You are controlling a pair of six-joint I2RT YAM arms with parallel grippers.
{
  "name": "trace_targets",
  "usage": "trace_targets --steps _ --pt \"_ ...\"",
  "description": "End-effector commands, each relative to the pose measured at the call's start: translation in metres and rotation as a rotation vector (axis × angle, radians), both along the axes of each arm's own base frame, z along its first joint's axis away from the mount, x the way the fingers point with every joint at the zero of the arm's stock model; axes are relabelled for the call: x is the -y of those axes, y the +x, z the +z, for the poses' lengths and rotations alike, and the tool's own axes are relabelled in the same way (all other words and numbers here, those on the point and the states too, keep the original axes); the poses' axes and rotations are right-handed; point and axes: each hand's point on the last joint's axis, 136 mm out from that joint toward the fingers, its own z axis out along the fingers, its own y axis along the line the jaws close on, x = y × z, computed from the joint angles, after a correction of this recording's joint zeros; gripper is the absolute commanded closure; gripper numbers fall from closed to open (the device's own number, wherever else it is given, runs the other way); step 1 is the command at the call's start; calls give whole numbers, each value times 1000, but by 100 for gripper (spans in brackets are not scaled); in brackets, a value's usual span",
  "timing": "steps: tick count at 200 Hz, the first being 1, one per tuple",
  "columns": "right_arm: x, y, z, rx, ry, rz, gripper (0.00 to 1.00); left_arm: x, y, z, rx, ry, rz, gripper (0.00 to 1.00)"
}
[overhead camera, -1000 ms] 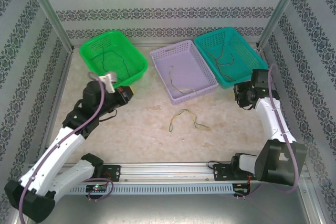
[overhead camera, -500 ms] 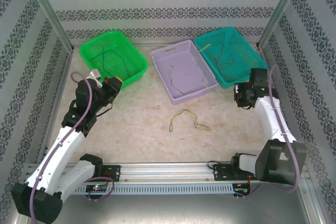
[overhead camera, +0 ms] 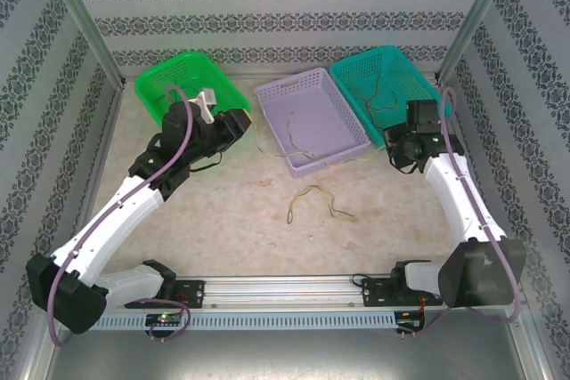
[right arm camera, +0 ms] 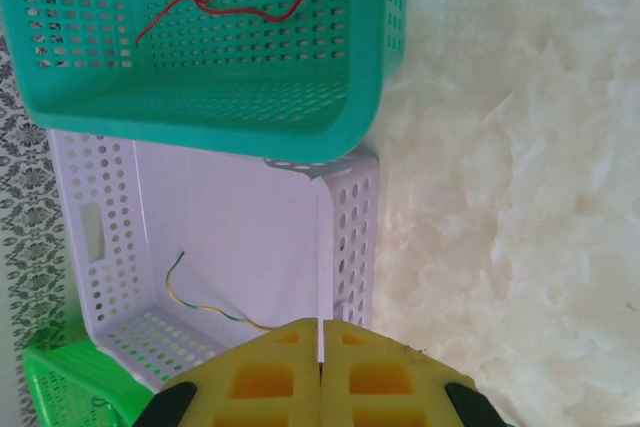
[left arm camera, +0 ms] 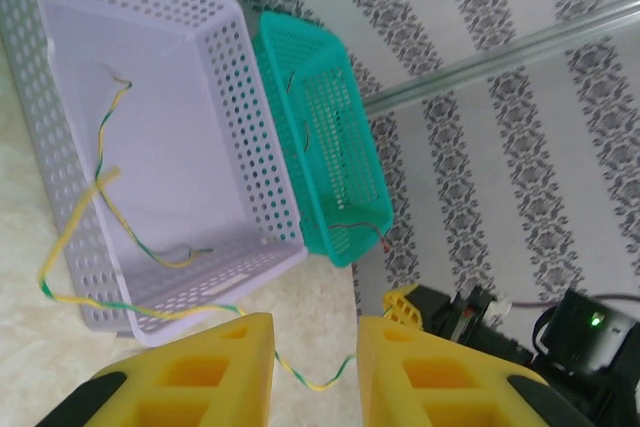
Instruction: Untangle the cables
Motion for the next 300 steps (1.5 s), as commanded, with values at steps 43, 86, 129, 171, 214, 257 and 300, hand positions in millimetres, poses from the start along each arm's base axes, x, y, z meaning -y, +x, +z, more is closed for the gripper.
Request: trace_targets --steps 43,86,129,171,214,257,300 --pt "6 28 8 19 -31 -96 100 -5 -13 -3 10 81 -5 68" --pt "6 45 -11 -37 -72 -115 100 -8 -16 -9 -5 100 -2 67" --pt "-15 68 -33 -115 -131 -68 100 -5 -12 -17 -26 114 -10 67" --pt "-26 86 -29 -114 -305 -44 100 -5 -12 -24 -43 116 -6 67" --pt "-42 109 -29 -138 -519 102 100 -7 -15 -26 -50 129 -6 67" --pt "-52 113 -54 -220 -676 273 100 -10 -17 -26 -54 138 -3 67" --pt "-79 132 -75 -267 -802 552 100 -14 -22 -26 -57 150 0 67"
